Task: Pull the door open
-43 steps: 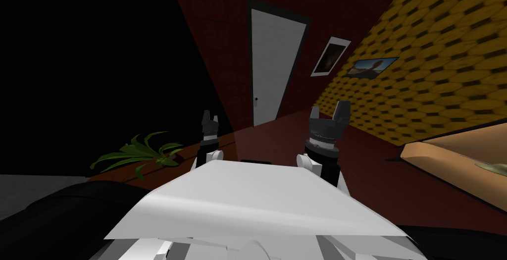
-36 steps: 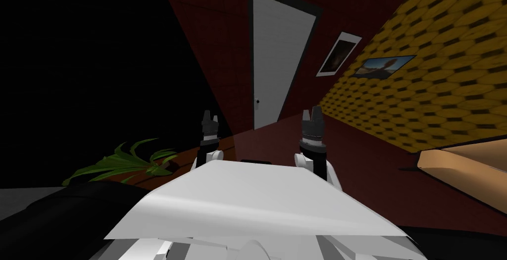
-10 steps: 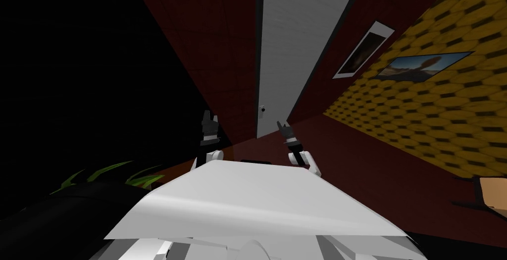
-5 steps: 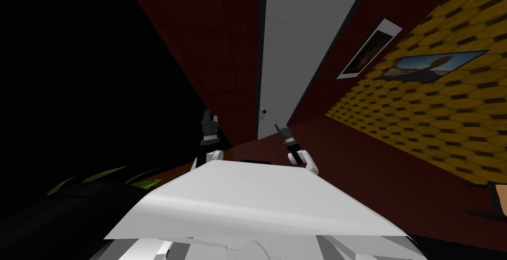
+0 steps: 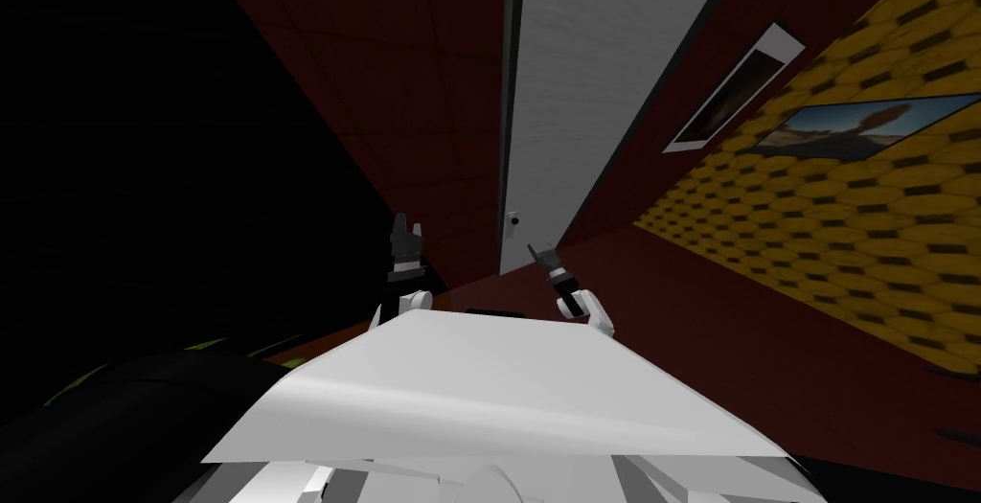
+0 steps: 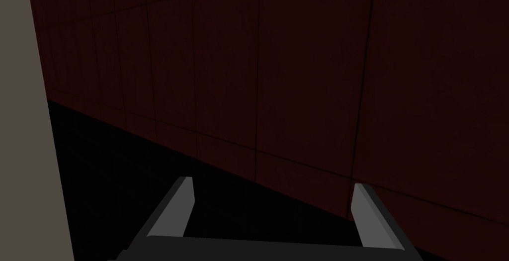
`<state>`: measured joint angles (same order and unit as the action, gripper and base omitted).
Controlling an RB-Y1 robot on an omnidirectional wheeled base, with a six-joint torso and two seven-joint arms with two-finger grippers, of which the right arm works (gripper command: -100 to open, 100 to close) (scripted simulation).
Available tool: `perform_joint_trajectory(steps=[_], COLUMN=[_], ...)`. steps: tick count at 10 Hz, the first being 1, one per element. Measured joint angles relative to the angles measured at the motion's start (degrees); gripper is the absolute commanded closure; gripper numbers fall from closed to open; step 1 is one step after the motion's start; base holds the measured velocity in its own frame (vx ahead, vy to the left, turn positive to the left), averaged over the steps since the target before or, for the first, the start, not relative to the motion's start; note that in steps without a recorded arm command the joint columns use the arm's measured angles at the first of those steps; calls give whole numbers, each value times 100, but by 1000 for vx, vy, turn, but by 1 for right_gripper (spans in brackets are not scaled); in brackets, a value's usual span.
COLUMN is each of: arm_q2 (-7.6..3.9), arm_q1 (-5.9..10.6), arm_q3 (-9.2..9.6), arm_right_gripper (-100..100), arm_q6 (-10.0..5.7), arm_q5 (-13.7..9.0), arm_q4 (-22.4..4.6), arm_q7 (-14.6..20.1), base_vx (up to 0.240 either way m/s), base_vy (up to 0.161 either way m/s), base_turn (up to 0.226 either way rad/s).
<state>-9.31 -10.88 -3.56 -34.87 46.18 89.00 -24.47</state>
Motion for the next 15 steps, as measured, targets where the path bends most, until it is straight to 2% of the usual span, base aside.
perform_joint_trajectory(steps=[4, 8, 12, 15], arm_q2=[-15, -75, -97, -113], arm_q1=[212, 340, 437, 529], arm_q3=[-21, -27, -102, -185], arm_right_gripper=[-100, -100, -100, -100], arm_q6=[-61, -71, -38, 0], arm_q5=[401, 742, 683, 637], arm_q4=[-549, -909, -1051, -1177], arm_q7=[-289, -466, -503, -535], base_vx=[175, 157, 135, 184], base_vy=[23, 17, 133, 30], base_turn=[9, 4, 56, 75])
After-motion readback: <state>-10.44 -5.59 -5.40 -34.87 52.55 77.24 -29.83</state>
